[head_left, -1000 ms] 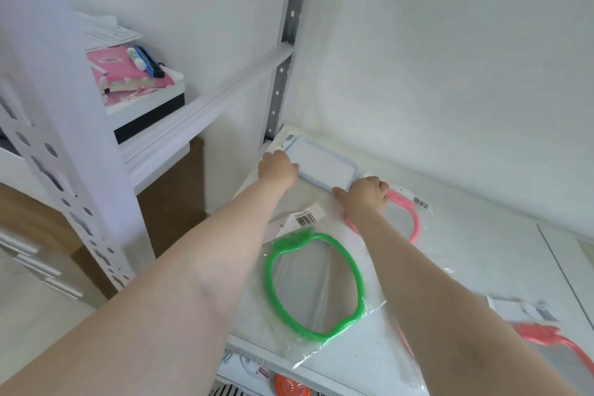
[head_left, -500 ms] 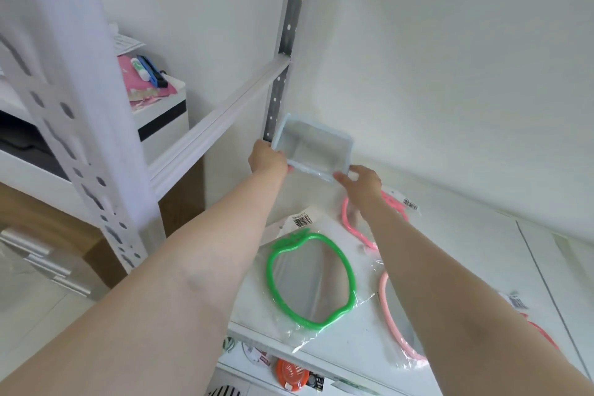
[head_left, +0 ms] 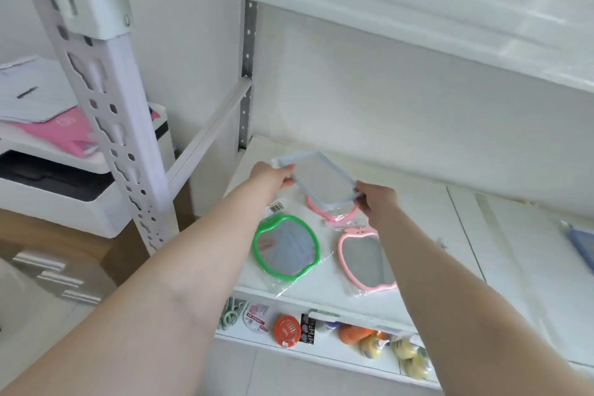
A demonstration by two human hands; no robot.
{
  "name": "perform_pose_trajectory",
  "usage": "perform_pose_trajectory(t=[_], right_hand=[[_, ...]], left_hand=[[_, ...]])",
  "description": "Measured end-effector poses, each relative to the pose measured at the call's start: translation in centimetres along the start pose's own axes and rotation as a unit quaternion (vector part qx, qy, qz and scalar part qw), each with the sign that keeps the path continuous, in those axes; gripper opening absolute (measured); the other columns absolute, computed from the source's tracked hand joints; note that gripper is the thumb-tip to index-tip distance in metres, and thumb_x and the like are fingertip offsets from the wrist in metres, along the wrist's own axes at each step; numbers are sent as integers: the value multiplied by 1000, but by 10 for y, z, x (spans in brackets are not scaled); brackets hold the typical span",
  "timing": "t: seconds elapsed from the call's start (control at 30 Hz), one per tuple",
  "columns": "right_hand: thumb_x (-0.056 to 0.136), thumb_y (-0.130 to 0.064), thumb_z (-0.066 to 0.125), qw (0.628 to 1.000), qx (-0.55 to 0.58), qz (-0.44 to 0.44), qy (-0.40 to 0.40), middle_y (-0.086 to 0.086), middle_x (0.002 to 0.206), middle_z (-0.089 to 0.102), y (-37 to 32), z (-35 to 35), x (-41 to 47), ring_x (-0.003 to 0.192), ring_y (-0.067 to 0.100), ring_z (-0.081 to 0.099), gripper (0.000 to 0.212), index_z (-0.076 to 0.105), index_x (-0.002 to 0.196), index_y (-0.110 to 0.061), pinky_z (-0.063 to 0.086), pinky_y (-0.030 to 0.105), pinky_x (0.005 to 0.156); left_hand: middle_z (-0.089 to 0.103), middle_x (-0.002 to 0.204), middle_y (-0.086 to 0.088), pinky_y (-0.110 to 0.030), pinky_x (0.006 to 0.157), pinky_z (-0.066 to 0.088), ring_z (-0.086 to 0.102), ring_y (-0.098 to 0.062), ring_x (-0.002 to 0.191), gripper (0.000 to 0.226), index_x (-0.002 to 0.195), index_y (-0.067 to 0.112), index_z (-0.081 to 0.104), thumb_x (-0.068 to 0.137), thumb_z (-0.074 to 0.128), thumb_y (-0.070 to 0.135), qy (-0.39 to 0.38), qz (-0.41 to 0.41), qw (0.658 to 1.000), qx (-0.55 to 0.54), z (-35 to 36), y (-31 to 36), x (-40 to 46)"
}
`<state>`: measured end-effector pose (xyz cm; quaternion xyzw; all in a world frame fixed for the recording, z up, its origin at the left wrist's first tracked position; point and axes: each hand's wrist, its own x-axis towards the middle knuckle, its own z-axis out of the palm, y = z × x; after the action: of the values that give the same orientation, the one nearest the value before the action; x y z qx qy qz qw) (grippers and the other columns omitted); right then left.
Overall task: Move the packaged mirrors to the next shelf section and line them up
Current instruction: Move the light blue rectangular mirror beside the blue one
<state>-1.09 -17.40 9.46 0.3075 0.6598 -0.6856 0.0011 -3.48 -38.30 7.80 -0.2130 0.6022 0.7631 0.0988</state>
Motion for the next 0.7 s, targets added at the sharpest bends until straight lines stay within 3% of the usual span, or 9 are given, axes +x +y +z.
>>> perform_pose_trajectory(t=[0.07, 0.13, 0.2, 0.27, 0.37, 0.43, 0.5, 0.63, 0.7], right_hand=[[83, -2, 69, 998, 43, 21, 36, 7, 65, 55, 10, -8, -16, 50, 14, 57, 19, 59, 67, -7, 53, 18, 41], [84, -1, 66, 996, 73, 28, 52, 9, 64, 57, 21, -16, -34, 36, 12, 59, 20, 58, 67, -7, 55, 22, 46], [84, 0, 65, 993, 99, 22, 67, 11, 68, 61, 35, -27, -58, 34, 11, 60, 16, 59, 71, -8, 59, 27, 62], [85, 2, 64, 987, 136, 8, 85, 11, 73, 62, 51, -40, -87, 42, 15, 64, 16, 58, 74, -7, 60, 28, 66], [85, 6, 63, 977, 186, 4, 107, 11, 77, 60, 71, -58, -131, 56, 19, 65, 16, 55, 78, -5, 60, 24, 55], [85, 4, 64, 974, 196, 13, 114, 11, 79, 62, 83, -73, -154, 49, 16, 67, 12, 59, 90, -5, 60, 23, 55], [85, 3, 64, 974, 191, 13, 121, 12, 81, 64, 96, -93, -173, 45, 12, 67, 24, 61, 107, -7, 60, 22, 57], [87, 2, 62, 970, 189, 5, 153, 13, 86, 68, 122, -148, -205, 54, 15, 69, 33, 62, 119, -7, 60, 23, 69], [86, 2, 62, 966, 189, 7, 176, 12, 88, 70, 134, -180, -217, 63, 17, 70, 37, 61, 123, -6, 60, 28, 80]], left_hand=[[74, 72, -6, -30, 82, 58, 67, -7, 47, 12, 95, 0, 60, 85, 67, 5, -83, -34, 995, 42, 11, -11, -20], [68, 75, -8, -25, 70, 58, 66, -12, 53, 6, 86, 3, 59, 89, 60, -2, -148, -48, 985, 72, 18, -18, -44], [59, 98, -13, -28, 70, 59, 59, -16, 68, 21, 110, 1, 58, 90, 57, -4, -185, -44, 978, 81, 20, -25, -63], [53, 112, -9, -25, 61, 61, 57, -16, 75, 46, 133, 5, 47, 89, 58, -4, -220, -52, 971, 81, 17, -31, -79], [57, 101, -4, -21, 65, 60, 59, -14, 78, 49, 134, 16, 44, 91, 54, -5, -280, -73, 953, 94, 8, -46, -106], [57, 103, -6, -24, 74, 60, 59, -15, 80, 66, 147, 11, 28, 90, 54, -7, -299, -80, 946, 97, 6, -60, -122], [57, 108, -9, -27, 83, 56, 59, -15, 79, 73, 151, 12, 22, 89, 54, -9, -316, -76, 939, 109, 10, -75, -140], [59, 120, -14, -22, 68, 60, 65, -21, 88, 69, 147, 13, 31, 87, 57, -10, -345, -70, 928, 125, 42, -107, -179], [61, 123, -13, -19, 68, 59, 65, -24, 98, 68, 147, 10, 32, 86, 59, -8, -343, -59, 928, 135, 63, -126, -201]])
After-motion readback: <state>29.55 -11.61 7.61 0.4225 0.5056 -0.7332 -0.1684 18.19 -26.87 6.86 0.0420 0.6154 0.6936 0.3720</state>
